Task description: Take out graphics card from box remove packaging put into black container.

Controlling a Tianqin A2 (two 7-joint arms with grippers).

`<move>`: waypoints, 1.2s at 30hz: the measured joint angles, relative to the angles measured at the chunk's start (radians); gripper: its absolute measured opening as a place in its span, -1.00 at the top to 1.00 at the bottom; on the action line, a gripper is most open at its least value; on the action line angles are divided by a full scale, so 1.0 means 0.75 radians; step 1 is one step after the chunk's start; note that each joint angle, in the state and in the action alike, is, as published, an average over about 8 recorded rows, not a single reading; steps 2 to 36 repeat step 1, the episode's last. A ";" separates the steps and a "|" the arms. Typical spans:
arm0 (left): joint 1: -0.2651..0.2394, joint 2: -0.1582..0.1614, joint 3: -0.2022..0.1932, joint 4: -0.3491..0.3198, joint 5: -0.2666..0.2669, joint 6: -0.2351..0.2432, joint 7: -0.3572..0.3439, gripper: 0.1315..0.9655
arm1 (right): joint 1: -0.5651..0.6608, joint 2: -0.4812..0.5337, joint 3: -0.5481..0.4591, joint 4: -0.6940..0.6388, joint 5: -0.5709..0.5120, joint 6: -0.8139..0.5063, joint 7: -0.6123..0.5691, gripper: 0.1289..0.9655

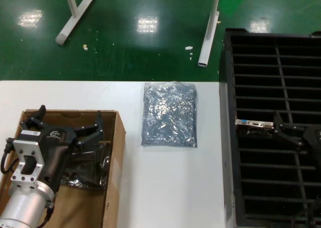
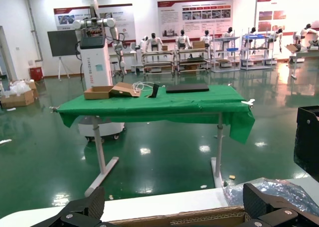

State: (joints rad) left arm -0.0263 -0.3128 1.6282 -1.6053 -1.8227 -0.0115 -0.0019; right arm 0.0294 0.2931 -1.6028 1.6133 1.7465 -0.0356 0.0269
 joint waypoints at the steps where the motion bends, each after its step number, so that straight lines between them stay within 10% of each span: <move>1: 0.000 0.000 0.000 0.000 0.000 0.000 0.000 -1.00 | 0.000 0.000 0.000 0.000 0.000 0.000 0.000 -1.00; 36: 0.000 0.000 0.000 0.000 0.000 0.000 0.000 -1.00 | 0.000 0.000 0.000 0.000 0.000 0.000 0.000 -1.00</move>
